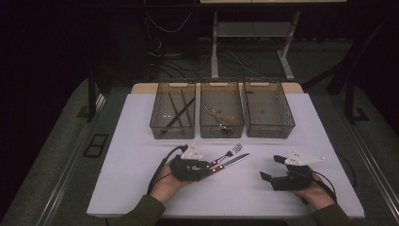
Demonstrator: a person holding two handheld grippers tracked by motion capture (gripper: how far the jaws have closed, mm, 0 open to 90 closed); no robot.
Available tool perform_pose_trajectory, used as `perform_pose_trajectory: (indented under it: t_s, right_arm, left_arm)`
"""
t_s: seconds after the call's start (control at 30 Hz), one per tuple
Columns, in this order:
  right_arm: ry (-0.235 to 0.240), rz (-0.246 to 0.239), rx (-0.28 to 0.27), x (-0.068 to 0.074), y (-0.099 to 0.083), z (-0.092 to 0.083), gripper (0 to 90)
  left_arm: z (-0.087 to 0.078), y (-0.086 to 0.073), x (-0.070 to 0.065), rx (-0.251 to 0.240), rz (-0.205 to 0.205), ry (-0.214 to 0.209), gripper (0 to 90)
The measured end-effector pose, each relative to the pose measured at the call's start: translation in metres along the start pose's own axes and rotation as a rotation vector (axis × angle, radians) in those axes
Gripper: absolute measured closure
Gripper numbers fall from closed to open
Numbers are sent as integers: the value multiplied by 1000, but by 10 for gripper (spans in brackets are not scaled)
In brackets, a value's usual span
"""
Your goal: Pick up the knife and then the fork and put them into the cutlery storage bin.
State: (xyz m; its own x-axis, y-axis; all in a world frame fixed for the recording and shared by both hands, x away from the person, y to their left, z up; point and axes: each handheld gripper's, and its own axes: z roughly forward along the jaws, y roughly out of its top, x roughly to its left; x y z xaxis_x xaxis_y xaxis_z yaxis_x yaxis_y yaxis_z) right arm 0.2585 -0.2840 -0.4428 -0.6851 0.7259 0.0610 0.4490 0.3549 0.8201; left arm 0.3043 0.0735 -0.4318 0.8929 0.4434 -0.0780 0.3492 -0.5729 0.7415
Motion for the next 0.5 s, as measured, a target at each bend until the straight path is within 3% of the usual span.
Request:
perform_pose_trajectory:
  t_s: [0.23, 0.5]
  right_arm:
    - [-1, 1, -5, -1, 0, -1, 167]
    - [0, -5, -4, 0, 0, 0, 167]
  left_arm:
    - [15, 3, 11, 27, -34, 25, 675]
    - [21, 1, 9, 29, -47, 18, 693]
